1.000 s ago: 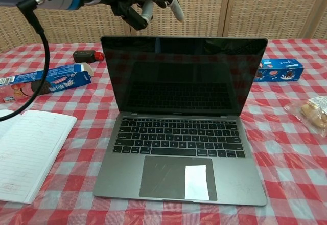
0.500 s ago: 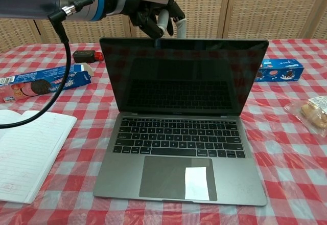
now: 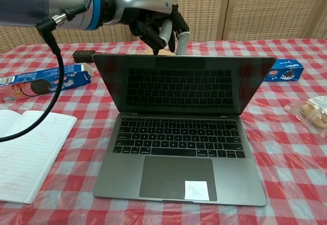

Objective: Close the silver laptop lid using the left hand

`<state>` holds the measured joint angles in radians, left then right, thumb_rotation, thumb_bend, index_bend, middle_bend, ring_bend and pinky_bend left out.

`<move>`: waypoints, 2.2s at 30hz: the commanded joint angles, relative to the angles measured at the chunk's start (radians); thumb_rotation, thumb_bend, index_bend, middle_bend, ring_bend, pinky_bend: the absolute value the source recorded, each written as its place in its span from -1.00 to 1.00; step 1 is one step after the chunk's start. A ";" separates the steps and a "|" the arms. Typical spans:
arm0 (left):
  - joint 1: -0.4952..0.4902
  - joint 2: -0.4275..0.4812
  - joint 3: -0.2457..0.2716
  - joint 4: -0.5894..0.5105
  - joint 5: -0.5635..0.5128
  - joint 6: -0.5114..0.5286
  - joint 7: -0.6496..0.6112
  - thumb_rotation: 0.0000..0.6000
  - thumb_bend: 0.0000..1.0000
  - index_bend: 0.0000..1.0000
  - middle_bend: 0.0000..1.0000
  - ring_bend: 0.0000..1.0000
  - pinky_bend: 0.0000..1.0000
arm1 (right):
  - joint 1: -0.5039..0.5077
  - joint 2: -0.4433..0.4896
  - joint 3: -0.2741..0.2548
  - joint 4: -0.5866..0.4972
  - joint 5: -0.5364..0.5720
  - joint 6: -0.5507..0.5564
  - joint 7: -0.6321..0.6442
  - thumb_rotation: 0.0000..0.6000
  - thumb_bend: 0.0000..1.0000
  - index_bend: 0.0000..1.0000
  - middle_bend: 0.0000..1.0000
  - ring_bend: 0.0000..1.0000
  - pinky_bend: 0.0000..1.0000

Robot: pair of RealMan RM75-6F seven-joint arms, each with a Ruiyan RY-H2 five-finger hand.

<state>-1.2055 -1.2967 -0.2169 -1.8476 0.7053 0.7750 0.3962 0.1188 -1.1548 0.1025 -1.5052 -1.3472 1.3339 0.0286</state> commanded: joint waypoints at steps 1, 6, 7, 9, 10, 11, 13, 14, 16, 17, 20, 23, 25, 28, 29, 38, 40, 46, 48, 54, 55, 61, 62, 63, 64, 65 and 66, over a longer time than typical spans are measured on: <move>0.002 -0.003 0.014 -0.020 0.008 0.017 0.004 1.00 1.00 0.12 -0.28 -0.38 -0.19 | 0.000 0.001 -0.001 -0.002 -0.001 0.001 0.001 1.00 0.21 -0.90 -1.00 -1.00 -1.00; 0.012 -0.007 0.047 -0.061 0.033 0.043 0.020 1.00 1.00 0.15 -0.25 -0.35 -0.17 | 0.001 -0.003 -0.005 -0.006 -0.006 0.000 -0.005 1.00 0.23 -0.89 -1.00 -1.00 -1.00; 0.014 -0.005 0.055 -0.071 0.036 0.048 0.025 1.00 1.00 0.16 -0.25 -0.35 -0.17 | 0.001 -0.003 -0.005 -0.007 -0.006 0.001 -0.007 1.00 0.23 -0.89 -1.00 -1.00 -1.00; 0.019 -0.005 0.067 -0.084 0.040 0.060 0.033 1.00 1.00 0.16 -0.24 -0.35 -0.17 | 0.001 -0.003 -0.005 -0.010 -0.007 0.002 -0.009 1.00 0.23 -0.89 -1.00 -1.00 -1.00; 0.021 -0.007 0.073 -0.088 0.040 0.063 0.034 1.00 1.00 0.16 -0.24 -0.35 -0.17 | 0.001 -0.003 -0.005 -0.011 -0.008 0.003 -0.010 1.00 0.23 -0.89 -1.00 -1.00 -1.00; 0.023 -0.008 0.079 -0.091 0.040 0.065 0.036 1.00 1.00 0.16 -0.24 -0.35 -0.17 | 0.000 -0.003 -0.005 -0.012 -0.009 0.005 -0.010 1.00 0.23 -0.89 -1.00 -1.00 -1.00; 0.026 -0.012 0.090 -0.095 0.041 0.067 0.040 1.00 1.00 0.16 -0.24 -0.35 -0.17 | 0.000 -0.002 -0.006 -0.013 -0.010 0.006 -0.010 1.00 0.23 -0.89 -1.00 -1.00 -1.00; 0.027 -0.013 0.094 -0.096 0.042 0.068 0.041 1.00 1.00 0.16 -0.24 -0.35 -0.17 | -0.001 -0.002 -0.006 -0.014 -0.011 0.007 -0.010 1.00 0.23 -0.89 -1.00 -1.00 -1.00; 0.032 -0.016 0.104 -0.101 0.044 0.072 0.043 1.00 1.00 0.16 -0.24 -0.35 -0.17 | -0.001 -0.001 -0.008 -0.016 -0.013 0.007 -0.011 1.00 0.23 -0.89 -1.00 -1.00 -1.00; 0.035 -0.019 0.109 -0.106 0.047 0.075 0.043 1.00 1.00 0.15 -0.24 -0.35 -0.17 | -0.001 -0.001 -0.008 -0.017 -0.014 0.007 -0.013 1.00 0.23 -0.89 -1.00 -1.00 -1.00; 0.044 -0.021 0.128 -0.119 0.056 0.079 0.047 1.00 1.00 0.15 -0.24 -0.35 -0.17 | -0.001 0.000 -0.009 -0.020 -0.015 0.007 -0.013 1.00 0.23 -0.89 -1.00 -1.00 -1.00; 0.060 -0.032 0.163 -0.138 0.074 0.084 0.058 1.00 1.00 0.15 -0.24 -0.35 -0.17 | -0.002 0.002 -0.009 -0.023 -0.013 0.007 -0.012 1.00 0.23 -0.89 -1.00 -1.00 -1.00; 0.067 -0.039 0.171 -0.140 0.083 0.089 0.058 1.00 1.00 0.15 -0.24 -0.35 -0.17 | -0.001 0.003 -0.009 -0.024 -0.013 0.007 -0.012 1.00 0.23 -0.89 -1.00 -1.00 -1.00; 0.074 -0.051 0.184 -0.139 0.091 0.088 0.059 1.00 1.00 0.15 -0.24 -0.35 -0.17 | -0.002 0.005 -0.010 -0.027 -0.014 0.009 -0.012 1.00 0.23 -0.89 -1.00 -1.00 -1.00; 0.077 -0.056 0.189 -0.137 0.093 0.088 0.059 1.00 1.00 0.15 -0.24 -0.35 -0.17 | -0.002 0.005 -0.009 -0.028 -0.014 0.009 -0.012 1.00 0.23 -0.89 -1.00 -1.00 -1.00; 0.098 -0.089 0.213 -0.126 0.112 0.093 0.062 1.00 1.00 0.15 -0.24 -0.35 -0.17 | -0.004 0.009 -0.006 -0.027 -0.002 0.006 -0.005 1.00 0.23 -0.89 -1.00 -1.00 -1.00; 0.099 -0.097 0.215 -0.122 0.111 0.089 0.062 1.00 1.00 0.15 -0.24 -0.35 -0.17 | -0.004 0.010 -0.004 -0.027 0.002 0.004 -0.003 1.00 0.23 -0.89 -1.00 -1.00 -1.00; 0.096 -0.126 0.231 -0.106 0.097 0.075 0.079 1.00 1.00 0.15 -0.24 -0.35 -0.17 | -0.004 0.007 0.000 -0.022 0.008 0.006 0.000 1.00 0.23 -0.89 -1.00 -1.00 -1.00; 0.094 -0.141 0.238 -0.098 0.089 0.073 0.089 1.00 1.00 0.15 -0.24 -0.35 -0.17 | -0.004 0.007 0.000 -0.022 0.008 0.006 0.000 1.00 0.23 -0.89 -1.00 -1.00 -1.00; 0.095 -0.174 0.265 -0.084 0.078 0.082 0.125 1.00 1.00 0.15 -0.24 -0.35 -0.17 | -0.006 0.008 0.003 -0.025 0.008 0.013 0.003 1.00 0.23 -0.89 -1.00 -1.00 -1.00; 0.095 -0.178 0.270 -0.082 0.075 0.082 0.130 1.00 1.00 0.15 -0.24 -0.35 -0.17 | -0.007 0.008 0.003 -0.024 0.008 0.013 0.004 1.00 0.23 -0.89 -1.00 -1.00 -1.00; 0.101 -0.214 0.292 -0.057 0.061 0.084 0.152 1.00 1.00 0.14 -0.24 -0.35 -0.17 | -0.007 0.009 0.003 -0.025 0.011 0.011 0.006 1.00 0.23 -0.89 -1.00 -1.00 -1.00; 0.101 -0.221 0.295 -0.051 0.060 0.083 0.154 1.00 1.00 0.14 -0.24 -0.35 -0.17 | -0.008 0.010 0.003 -0.026 0.011 0.012 0.005 1.00 0.23 -0.89 -1.00 -1.00 -1.00; 0.102 -0.228 0.297 -0.043 0.057 0.081 0.155 1.00 1.00 0.14 -0.24 -0.35 -0.17 | -0.008 0.011 0.003 -0.029 0.009 0.015 0.003 1.00 0.23 -0.89 -1.00 -1.00 -1.00; 0.103 -0.233 0.298 -0.037 0.054 0.079 0.156 1.00 1.00 0.14 -0.24 -0.35 -0.17 | -0.009 0.011 0.003 -0.031 0.006 0.018 0.002 1.00 0.23 -0.88 -1.00 -1.00 -1.00; 0.104 -0.242 0.301 -0.028 0.053 0.077 0.157 1.00 1.00 0.14 -0.24 -0.35 -0.17 | -0.010 0.012 0.002 -0.033 0.002 0.022 0.001 1.00 0.23 -0.88 -1.00 -1.00 -1.00; 0.105 -0.247 0.303 -0.023 0.054 0.077 0.159 1.00 1.00 0.14 -0.24 -0.35 -0.17 | -0.011 0.012 0.002 -0.034 0.001 0.024 0.000 1.00 0.23 -0.88 -1.00 -1.00 -1.00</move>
<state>-1.1016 -1.5392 0.0833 -1.8753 0.7600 0.8533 0.5529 0.1085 -1.1428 0.1048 -1.5387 -1.3453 1.3575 0.0294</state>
